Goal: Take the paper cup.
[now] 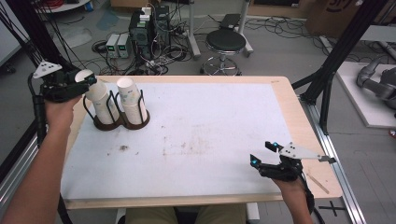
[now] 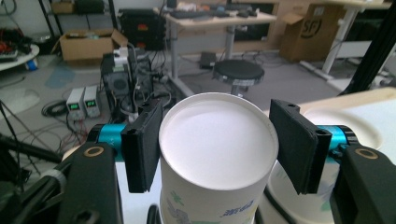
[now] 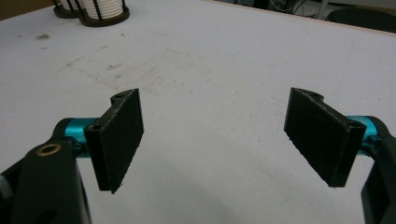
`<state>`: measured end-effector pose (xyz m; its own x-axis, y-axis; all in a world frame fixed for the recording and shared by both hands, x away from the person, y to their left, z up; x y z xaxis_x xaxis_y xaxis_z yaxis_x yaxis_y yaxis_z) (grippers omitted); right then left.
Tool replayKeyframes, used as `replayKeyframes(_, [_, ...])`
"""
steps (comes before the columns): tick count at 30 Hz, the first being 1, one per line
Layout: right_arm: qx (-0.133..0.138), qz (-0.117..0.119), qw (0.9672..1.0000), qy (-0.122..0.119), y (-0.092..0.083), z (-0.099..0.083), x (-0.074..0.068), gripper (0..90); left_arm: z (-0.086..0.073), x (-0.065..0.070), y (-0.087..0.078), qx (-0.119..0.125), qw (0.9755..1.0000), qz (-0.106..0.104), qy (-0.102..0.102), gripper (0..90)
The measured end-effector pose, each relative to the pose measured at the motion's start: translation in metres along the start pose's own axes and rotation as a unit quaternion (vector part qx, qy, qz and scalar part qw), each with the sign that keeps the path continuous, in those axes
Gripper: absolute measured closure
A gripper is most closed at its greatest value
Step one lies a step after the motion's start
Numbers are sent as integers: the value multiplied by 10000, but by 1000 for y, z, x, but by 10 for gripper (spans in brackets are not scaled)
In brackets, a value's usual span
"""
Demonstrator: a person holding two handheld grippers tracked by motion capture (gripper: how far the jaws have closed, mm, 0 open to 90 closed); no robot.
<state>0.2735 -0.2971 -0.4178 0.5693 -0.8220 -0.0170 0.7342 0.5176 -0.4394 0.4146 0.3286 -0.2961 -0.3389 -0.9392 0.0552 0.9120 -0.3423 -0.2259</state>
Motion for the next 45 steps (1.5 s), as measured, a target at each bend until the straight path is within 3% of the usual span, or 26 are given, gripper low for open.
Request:
replayKeyframes(5, [20, -1, 10000, -5, 0, 0, 0, 204, 12, 3, -8, 98, 9999, 13, 18, 374])
replayKeyframes(11, [30, 15, 10000, -5, 0, 1, 0, 204, 22, 13, -24, 271, 9994, -169, 105, 374])
replayKeyframes(16, [27, 42, 10000, -2, 0, 2, -1, 204, 18, 29, -39, 346, 9976, -595, 120, 374])
replayKeyframes(21, [29, 69, 10000, 1, 2, 3, -2, 204, 14, 50, -53, 372, 9942, -1003, 126, 374])
replayKeyframes(22, [22, 71, 10000, 3, 2, 3, -3, 204, 10, 58, -56, 338, 9921, -1196, 151, 374])
replayKeyframes(23, [25, 83, 10000, -13, 3, 3, -3, 204, 10, 58, -56, 338, 9921, -1196, 151, 374])
replayKeyframes(25, [15, 98, 9999, -15, 5, 3, -3, 204, 5, 67, -57, 299, 9894, -1417, 85, 374])
replayKeyframes(30, [3, 169, 9998, -39, 8, 5, -6, 204, -9, 90, -57, 200, 9825, -1846, 137, 374])
replayKeyframes(39, [-6, 195, 9998, -51, 12, 7, -6, 204, -29, 140, -45, 20, 9656, -2570, 387, 373])
replayKeyframes(40, [-2, 209, 9998, -54, 12, 8, -7, 204, -33, 149, -40, -26, 9626, -2678, 410, 373])
replayKeyframes(41, [8, 219, 9997, -44, 12, 9, -8, 204, -33, 149, -40, -26, 9626, -2678, 410, 373])
replayKeyframes(45, [14, 241, 9997, -56, 13, 9, -9, 204, -40, 163, -29, -130, 9580, -2820, 496, 373])
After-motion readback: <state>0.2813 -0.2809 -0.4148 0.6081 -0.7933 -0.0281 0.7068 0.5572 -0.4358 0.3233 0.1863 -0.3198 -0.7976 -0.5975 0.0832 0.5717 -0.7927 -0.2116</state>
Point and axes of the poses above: each handheld gripper's, and its own axes: y roughly forward along the jaws, z roughly out of its top, x roughly to its right, the point moved 2 cm from there along y, roughly forward along the jaws, and after that the axes turned 3 degrees about -z, right-handed, at the moved point
